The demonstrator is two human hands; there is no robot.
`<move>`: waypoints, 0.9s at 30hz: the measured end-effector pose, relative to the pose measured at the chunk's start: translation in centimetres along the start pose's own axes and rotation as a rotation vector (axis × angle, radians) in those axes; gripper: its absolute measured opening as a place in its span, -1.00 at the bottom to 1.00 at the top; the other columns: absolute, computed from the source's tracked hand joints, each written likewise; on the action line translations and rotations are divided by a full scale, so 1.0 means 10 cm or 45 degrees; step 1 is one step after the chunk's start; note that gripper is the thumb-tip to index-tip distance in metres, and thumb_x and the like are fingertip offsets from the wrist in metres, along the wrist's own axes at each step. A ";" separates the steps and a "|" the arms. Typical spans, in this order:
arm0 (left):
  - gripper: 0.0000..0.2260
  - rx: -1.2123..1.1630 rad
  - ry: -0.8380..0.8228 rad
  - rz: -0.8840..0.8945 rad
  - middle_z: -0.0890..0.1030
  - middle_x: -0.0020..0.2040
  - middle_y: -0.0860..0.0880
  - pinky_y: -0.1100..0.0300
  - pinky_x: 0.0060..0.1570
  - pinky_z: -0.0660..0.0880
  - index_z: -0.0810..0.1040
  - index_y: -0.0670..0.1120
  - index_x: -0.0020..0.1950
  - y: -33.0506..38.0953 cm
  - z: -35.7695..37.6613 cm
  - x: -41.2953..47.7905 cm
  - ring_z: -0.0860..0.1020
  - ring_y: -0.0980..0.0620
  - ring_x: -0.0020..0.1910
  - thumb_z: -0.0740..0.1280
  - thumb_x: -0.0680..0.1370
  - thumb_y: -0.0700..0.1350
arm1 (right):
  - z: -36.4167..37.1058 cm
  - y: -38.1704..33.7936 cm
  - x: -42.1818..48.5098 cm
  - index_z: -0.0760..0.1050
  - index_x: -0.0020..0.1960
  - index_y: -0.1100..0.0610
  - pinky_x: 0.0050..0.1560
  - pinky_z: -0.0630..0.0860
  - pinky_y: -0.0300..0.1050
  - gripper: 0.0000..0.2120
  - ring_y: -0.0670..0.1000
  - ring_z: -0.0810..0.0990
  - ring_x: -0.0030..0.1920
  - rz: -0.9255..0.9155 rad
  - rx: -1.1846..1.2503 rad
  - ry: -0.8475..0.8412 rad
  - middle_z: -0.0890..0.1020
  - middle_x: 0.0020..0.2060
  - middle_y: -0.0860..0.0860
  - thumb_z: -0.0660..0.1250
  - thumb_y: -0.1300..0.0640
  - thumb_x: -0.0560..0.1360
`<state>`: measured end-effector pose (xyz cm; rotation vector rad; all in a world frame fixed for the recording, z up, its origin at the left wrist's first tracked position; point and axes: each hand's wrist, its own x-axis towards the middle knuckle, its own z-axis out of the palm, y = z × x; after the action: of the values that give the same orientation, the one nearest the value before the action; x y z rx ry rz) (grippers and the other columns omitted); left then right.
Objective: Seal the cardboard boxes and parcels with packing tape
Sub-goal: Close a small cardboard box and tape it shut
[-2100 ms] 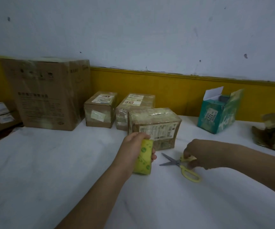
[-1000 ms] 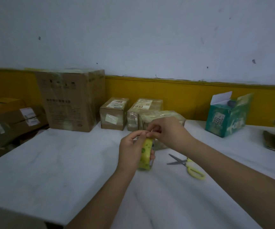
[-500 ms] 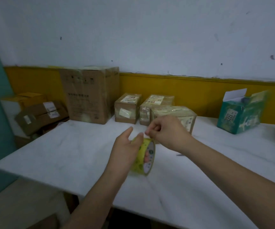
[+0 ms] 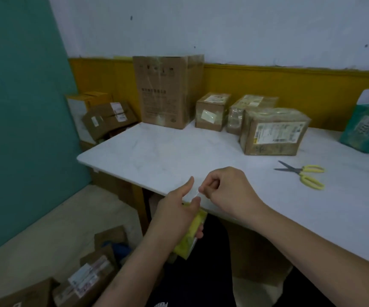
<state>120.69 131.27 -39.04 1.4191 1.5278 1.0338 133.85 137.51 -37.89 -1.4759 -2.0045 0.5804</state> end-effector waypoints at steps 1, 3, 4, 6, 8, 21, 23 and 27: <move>-0.54 -0.001 0.005 -0.022 0.54 -0.19 0.11 0.48 -0.49 0.40 0.25 0.07 0.56 -0.05 0.04 0.03 0.51 0.37 -0.50 0.24 0.67 -0.12 | 0.05 0.05 0.00 0.67 -0.24 0.09 -0.35 0.35 -0.52 -0.84 -0.34 0.52 -0.38 -0.006 -0.042 0.014 0.53 -0.43 -0.23 0.40 0.26 0.46; -0.54 0.010 0.015 -0.059 0.54 -0.21 0.07 0.46 -0.51 0.39 0.23 0.07 0.58 -0.13 0.11 0.09 0.52 0.33 -0.53 0.21 0.68 -0.10 | 0.13 0.13 0.02 0.67 -0.23 0.09 -0.34 0.37 -0.50 -0.87 -0.26 0.52 -0.38 -0.002 -0.104 0.038 0.55 -0.42 -0.21 0.40 0.23 0.45; -0.54 0.014 0.028 -0.067 0.52 -0.21 0.09 0.48 -0.51 0.38 0.23 0.05 0.58 -0.17 0.14 0.11 0.50 0.38 -0.51 0.20 0.68 -0.09 | 0.17 0.16 0.04 0.67 -0.23 0.08 -0.35 0.38 -0.47 -0.89 -0.22 0.54 -0.36 -0.014 -0.134 0.055 0.57 -0.40 -0.18 0.41 0.18 0.45; -0.54 0.016 0.062 -0.082 0.51 -0.17 0.12 0.52 -0.47 0.38 0.23 0.04 0.58 -0.25 0.19 0.15 0.49 0.47 -0.44 0.20 0.68 -0.06 | 0.21 0.21 0.07 0.63 -0.23 0.04 -0.35 0.37 -0.41 -0.90 -0.14 0.56 -0.30 -0.091 -0.248 0.062 0.60 -0.35 -0.12 0.41 0.08 0.45; -0.52 0.072 0.126 -0.098 0.57 0.00 0.13 0.53 -0.38 0.38 0.22 0.07 0.58 -0.32 0.22 0.19 0.53 0.42 -0.28 0.22 0.66 0.02 | 0.22 0.23 0.09 0.60 -0.21 0.02 -0.28 0.40 -0.27 -0.88 -0.10 0.55 -0.24 -0.185 -0.379 0.036 0.59 -0.32 -0.11 0.38 0.02 0.47; -0.46 1.105 0.414 0.085 0.18 0.17 -0.02 0.07 0.13 0.19 0.14 0.23 0.56 -0.37 0.09 0.58 0.20 -0.05 0.16 0.14 0.60 0.26 | 0.14 0.34 0.13 0.38 0.16 0.09 0.04 0.40 0.00 -0.50 0.11 0.45 0.11 -0.195 -0.921 0.118 0.44 0.11 0.03 0.18 -0.32 0.51; -0.50 1.192 0.317 0.100 0.20 0.22 -0.04 0.03 0.17 0.19 0.12 0.23 0.57 -0.35 0.11 0.79 0.21 -0.07 0.19 0.09 0.63 0.24 | 0.14 0.45 0.12 0.39 0.21 0.05 0.11 0.41 0.01 -0.49 0.08 0.42 0.16 -0.197 -0.818 0.056 0.43 0.18 0.00 0.11 -0.34 0.52; -0.50 1.343 0.175 0.141 0.23 0.28 -0.10 0.00 0.18 0.20 0.04 0.16 0.60 -0.30 0.20 1.20 0.24 -0.12 0.21 0.01 0.67 0.21 | 0.16 0.57 0.11 0.21 0.49 0.00 0.33 0.24 -0.04 -0.30 0.04 0.26 0.39 -0.193 -0.532 -0.139 0.30 0.41 -0.06 0.05 -0.40 0.50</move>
<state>120.82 143.25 -42.80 2.1573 2.2646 0.3323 136.52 140.26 -42.58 -1.5296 -2.4046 0.1860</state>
